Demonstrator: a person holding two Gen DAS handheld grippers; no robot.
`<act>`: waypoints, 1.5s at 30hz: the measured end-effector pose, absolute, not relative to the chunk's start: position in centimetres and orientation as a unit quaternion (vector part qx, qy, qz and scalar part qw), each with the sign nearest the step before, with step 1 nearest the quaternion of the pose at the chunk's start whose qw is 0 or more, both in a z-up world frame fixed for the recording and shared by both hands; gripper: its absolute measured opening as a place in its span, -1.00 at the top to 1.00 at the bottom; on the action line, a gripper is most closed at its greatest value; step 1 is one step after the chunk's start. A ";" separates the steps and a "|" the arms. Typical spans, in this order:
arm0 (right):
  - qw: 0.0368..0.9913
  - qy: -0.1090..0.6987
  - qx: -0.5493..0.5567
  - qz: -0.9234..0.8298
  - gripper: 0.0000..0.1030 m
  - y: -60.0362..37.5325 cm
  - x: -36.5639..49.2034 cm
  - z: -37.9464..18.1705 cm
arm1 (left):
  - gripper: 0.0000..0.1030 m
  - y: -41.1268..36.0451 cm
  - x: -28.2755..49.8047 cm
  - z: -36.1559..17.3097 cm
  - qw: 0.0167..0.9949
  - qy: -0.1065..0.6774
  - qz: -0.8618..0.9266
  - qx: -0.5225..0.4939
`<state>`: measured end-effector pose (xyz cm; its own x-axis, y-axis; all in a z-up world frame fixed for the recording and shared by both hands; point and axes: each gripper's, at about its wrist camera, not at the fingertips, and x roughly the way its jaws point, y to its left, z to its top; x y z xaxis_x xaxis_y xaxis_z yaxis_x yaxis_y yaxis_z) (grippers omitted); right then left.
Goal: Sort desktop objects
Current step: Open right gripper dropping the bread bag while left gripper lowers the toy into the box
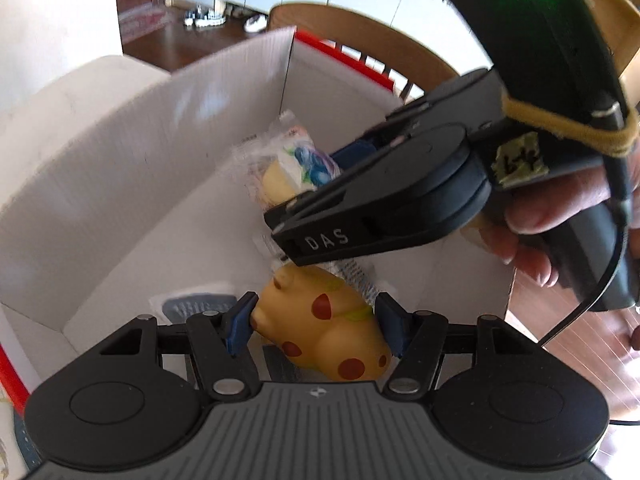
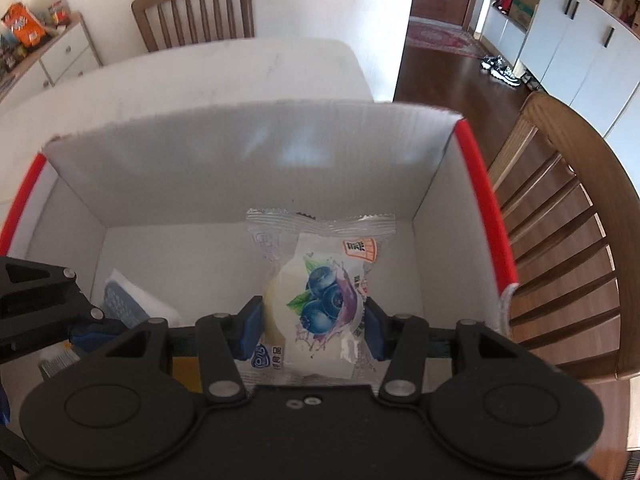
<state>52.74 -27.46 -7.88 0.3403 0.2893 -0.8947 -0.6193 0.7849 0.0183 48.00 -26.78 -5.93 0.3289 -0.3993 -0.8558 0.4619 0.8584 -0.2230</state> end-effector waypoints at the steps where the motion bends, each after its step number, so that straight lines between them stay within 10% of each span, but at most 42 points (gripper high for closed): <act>1: 0.800 0.501 -0.165 0.285 0.02 -27.4 52.8 -8.0 | -0.25 -26.7 48.1 -5.9 0.813 0.518 -0.265 0.027; 45: 0.819 0.476 -0.129 0.294 -0.23 -29.0 48.5 -0.7 | -0.33 -23.0 42.7 0.8 0.855 0.451 -0.254 -0.030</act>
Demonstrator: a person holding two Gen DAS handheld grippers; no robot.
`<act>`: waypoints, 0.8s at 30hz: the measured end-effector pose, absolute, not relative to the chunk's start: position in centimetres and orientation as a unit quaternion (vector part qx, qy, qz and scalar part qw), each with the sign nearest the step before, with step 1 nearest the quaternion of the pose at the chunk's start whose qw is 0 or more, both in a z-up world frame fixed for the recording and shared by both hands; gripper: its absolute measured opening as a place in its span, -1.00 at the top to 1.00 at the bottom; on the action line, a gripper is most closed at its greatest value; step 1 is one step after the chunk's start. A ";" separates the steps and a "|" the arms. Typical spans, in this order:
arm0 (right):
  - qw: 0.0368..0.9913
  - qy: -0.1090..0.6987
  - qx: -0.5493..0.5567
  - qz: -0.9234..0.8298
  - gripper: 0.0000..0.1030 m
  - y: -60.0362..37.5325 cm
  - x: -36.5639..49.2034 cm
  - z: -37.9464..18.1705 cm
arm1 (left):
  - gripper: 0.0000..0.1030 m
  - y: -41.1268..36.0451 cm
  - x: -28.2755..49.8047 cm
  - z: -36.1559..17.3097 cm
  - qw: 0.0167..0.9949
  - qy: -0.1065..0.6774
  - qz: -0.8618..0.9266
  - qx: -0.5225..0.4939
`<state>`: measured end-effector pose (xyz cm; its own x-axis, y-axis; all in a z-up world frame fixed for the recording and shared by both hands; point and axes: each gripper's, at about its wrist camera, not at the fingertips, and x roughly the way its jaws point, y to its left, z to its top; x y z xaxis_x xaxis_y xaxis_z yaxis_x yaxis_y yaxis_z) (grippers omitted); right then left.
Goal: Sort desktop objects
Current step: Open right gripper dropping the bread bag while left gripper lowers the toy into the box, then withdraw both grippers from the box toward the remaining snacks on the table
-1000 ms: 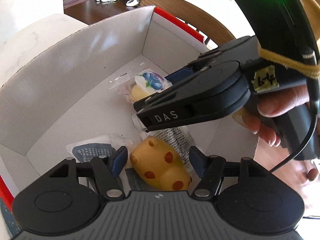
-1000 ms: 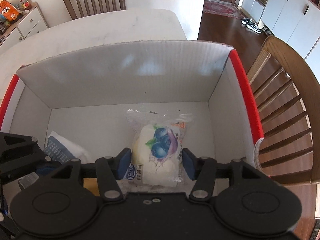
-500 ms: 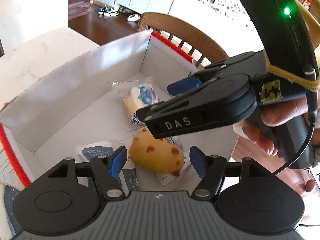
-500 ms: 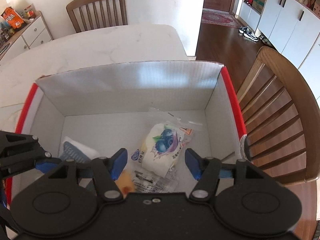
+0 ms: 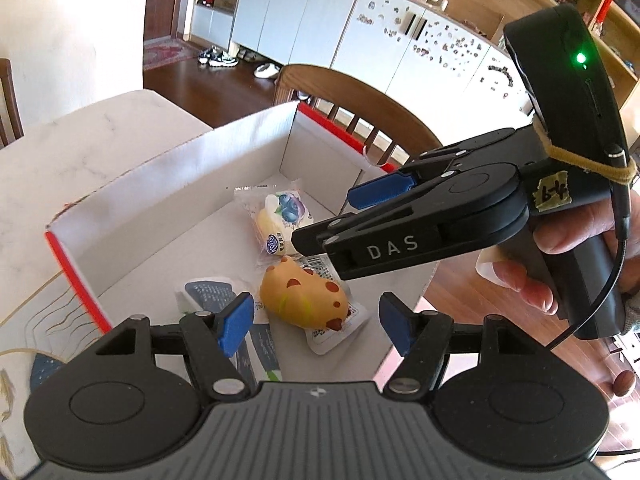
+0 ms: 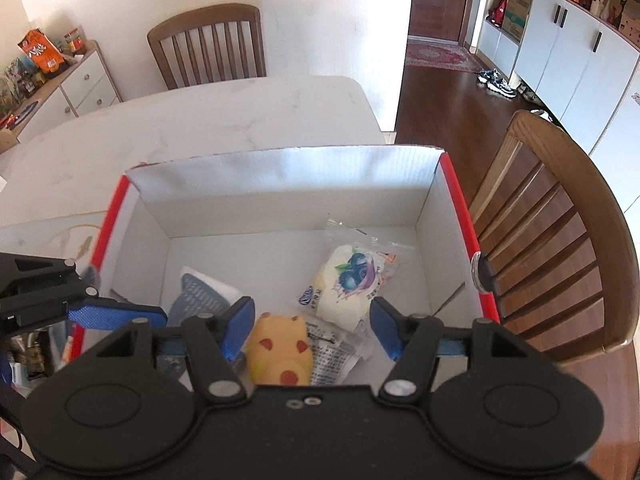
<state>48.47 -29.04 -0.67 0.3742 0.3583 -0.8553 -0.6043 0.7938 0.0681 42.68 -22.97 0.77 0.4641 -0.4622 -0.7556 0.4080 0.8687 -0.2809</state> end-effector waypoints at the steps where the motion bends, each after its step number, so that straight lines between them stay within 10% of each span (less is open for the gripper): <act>1: 0.820 0.475 -0.127 0.295 -0.23 -29.1 48.2 -0.4 | -0.32 -22.7 42.3 1.1 0.857 0.447 -0.255 -0.031; 24: 0.826 0.442 -0.085 0.338 -0.38 -25.9 39.0 2.6 | -0.33 -15.8 33.2 4.9 0.891 0.383 -0.238 -0.047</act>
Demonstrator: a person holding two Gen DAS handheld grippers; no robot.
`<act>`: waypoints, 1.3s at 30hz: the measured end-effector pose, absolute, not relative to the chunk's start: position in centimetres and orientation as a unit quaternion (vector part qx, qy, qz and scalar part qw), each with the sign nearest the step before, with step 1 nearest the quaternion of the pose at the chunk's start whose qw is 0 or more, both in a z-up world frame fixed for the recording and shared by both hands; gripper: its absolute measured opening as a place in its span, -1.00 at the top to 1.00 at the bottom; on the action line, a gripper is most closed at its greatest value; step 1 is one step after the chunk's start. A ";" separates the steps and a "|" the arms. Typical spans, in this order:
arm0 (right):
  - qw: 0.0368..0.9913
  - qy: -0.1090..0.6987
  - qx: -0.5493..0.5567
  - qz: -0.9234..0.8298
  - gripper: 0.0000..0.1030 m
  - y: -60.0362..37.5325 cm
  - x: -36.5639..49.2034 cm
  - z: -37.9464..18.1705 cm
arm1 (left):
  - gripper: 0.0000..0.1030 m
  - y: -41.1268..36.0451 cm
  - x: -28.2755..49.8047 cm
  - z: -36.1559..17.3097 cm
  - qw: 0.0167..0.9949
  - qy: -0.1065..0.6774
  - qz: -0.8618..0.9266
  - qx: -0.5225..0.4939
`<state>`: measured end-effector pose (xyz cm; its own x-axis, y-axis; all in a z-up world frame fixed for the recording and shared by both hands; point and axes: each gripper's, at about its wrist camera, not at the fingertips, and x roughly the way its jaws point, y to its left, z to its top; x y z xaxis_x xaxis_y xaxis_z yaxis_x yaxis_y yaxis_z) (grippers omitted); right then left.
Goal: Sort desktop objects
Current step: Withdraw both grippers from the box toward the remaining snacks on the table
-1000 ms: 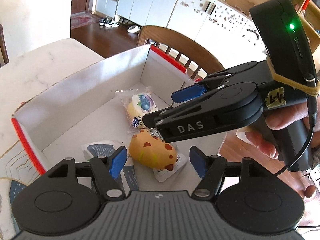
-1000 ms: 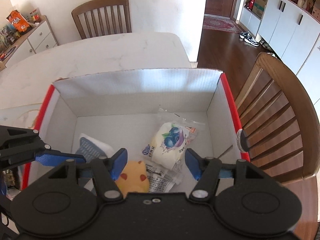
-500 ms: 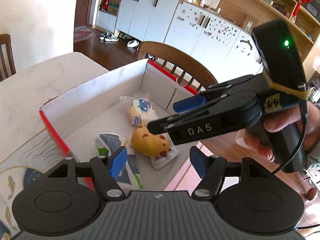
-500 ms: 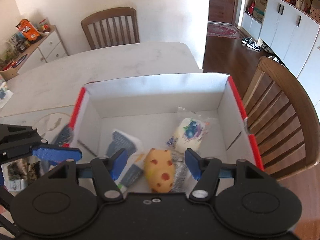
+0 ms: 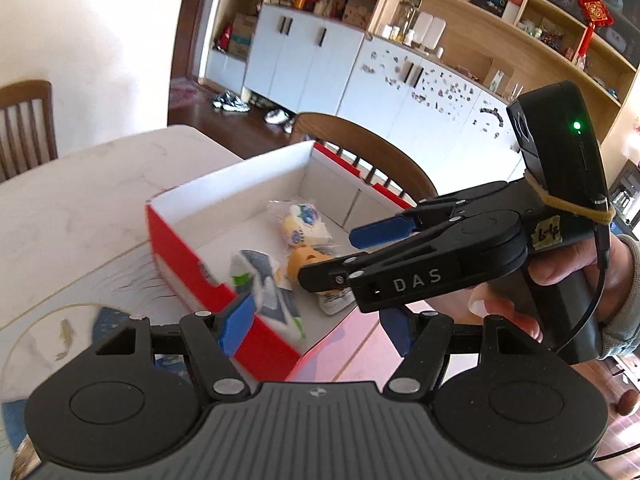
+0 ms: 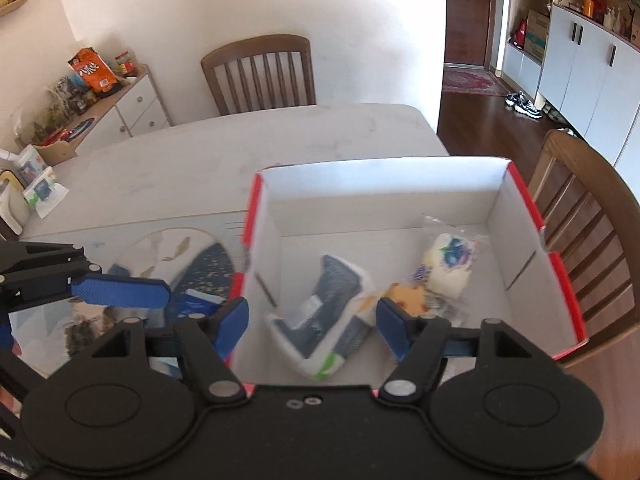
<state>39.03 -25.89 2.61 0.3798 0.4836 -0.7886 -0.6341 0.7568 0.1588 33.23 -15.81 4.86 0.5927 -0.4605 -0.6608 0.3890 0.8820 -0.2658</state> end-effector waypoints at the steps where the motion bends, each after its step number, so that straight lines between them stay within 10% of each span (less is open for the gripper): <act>1: 0.825 0.444 -0.081 0.340 -0.38 -25.7 38.7 2.6 | -0.33 -15.4 32.8 5.0 0.892 0.381 -0.238 -0.045; 39: 0.823 0.428 -0.096 0.362 -0.63 -15.6 26.4 0.7 | -0.50 0.6 21.1 0.3 0.906 0.389 -0.158 -0.061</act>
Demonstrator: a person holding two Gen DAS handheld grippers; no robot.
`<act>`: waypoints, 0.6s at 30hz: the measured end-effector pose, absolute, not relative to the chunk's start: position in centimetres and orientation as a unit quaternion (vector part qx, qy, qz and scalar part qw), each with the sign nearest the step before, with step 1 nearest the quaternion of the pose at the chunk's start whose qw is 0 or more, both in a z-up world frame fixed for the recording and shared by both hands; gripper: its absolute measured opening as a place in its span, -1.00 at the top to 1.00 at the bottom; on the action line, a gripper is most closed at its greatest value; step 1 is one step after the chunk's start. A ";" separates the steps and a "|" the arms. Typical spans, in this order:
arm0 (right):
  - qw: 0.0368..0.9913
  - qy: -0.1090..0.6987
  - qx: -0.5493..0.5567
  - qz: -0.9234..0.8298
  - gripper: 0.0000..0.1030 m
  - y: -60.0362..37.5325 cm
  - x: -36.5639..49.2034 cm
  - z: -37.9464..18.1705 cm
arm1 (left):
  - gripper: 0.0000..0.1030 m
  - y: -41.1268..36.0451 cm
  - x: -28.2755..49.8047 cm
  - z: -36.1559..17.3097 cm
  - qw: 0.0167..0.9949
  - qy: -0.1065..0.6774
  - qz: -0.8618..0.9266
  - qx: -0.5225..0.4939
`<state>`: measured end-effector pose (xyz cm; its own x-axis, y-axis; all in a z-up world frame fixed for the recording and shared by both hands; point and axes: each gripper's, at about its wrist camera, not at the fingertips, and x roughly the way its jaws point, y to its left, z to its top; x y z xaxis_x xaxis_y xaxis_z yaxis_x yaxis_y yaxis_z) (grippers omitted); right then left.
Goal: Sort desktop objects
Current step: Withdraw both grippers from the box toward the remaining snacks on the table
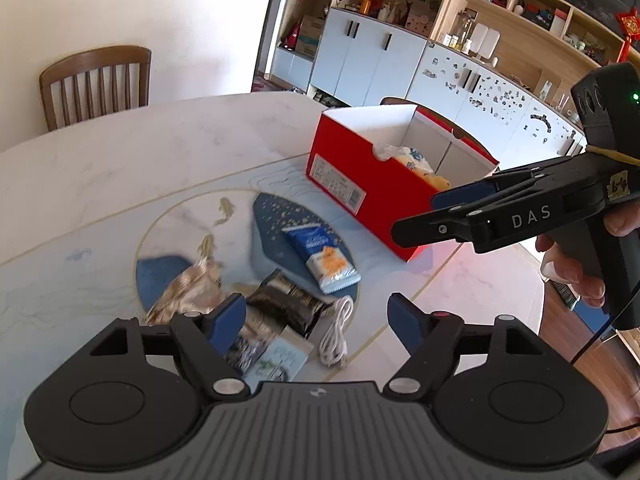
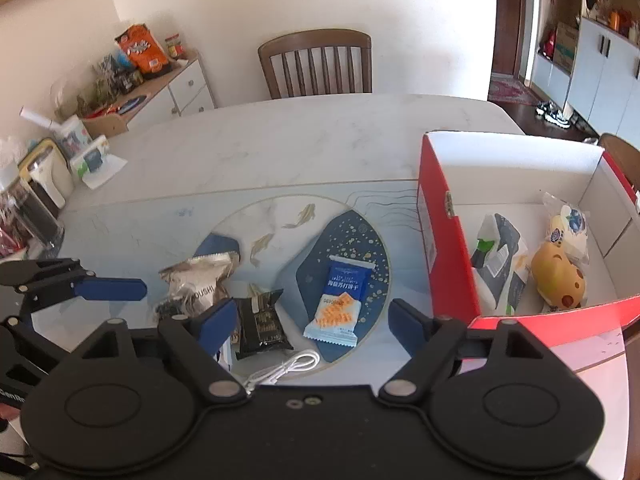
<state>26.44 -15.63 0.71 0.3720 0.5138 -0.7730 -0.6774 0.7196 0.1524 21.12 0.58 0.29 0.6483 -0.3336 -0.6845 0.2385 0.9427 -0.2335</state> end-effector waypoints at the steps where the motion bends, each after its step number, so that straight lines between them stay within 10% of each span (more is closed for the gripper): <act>1: 0.823 0.428 -0.098 0.361 -0.63 -15.5 26.3 0.6 | -0.51 0.9 20.9 0.0 0.905 0.390 -0.156 -0.065; 18: 0.825 0.443 -0.100 0.338 -0.69 -14.9 25.9 -2.3 | -0.78 1.6 19.2 -3.7 0.898 0.408 -0.157 -0.047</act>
<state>25.88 -14.88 -2.33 0.3801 0.4679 -0.7979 -0.6458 0.7518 0.1332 19.18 1.55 -3.67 0.6178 -0.3203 -0.7182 0.2428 0.9464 -0.2132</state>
